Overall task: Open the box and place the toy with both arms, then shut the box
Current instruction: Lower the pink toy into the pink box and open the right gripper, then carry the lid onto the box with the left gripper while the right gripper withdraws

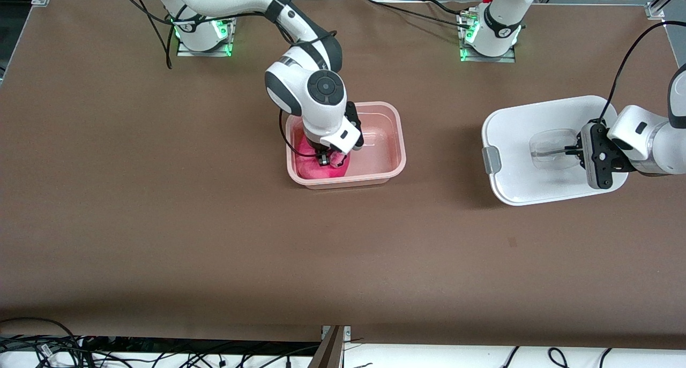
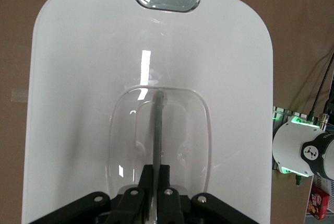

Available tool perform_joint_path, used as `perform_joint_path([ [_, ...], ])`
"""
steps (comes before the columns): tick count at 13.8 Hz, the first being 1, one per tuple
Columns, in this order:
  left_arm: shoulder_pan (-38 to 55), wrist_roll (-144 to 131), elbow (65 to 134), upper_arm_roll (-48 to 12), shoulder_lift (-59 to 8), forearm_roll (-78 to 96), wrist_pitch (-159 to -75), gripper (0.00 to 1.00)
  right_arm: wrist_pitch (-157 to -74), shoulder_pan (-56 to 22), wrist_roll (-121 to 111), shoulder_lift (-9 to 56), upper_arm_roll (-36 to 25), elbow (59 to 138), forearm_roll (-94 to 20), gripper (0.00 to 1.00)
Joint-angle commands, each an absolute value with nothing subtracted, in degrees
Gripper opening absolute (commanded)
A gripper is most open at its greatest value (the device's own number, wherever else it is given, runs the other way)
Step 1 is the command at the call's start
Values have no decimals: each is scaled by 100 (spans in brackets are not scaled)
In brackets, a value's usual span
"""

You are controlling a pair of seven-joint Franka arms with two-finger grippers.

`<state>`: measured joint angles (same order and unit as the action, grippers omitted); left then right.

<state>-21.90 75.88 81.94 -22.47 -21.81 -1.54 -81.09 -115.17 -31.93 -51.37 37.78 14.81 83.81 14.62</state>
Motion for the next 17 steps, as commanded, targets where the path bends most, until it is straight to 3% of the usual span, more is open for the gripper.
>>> perform_joint_path([
  [1, -2268, 7726, 8112, -2285, -2145, -35, -8068, 0, -11811, -3225, -4625, 4042, 1485, 8200, 1591, 100],
  [6, -2206, 7893, 8104, -2373, -2118, 0, -8060, 0, -12857, -3550, -3640, 4350, 1485, 8191, 1573, 100],
  [11, -2197, 7840, 7945, -2610, -2118, 132, -8033, 0, -12815, -3472, -3639, 4219, 1477, 8183, 1521, 100],
  [17, -2206, 7831, 7945, -2970, -2118, 229, -8033, 0, -11305, -3270, -3691, 3078, 1442, 8165, 861, 100],
])
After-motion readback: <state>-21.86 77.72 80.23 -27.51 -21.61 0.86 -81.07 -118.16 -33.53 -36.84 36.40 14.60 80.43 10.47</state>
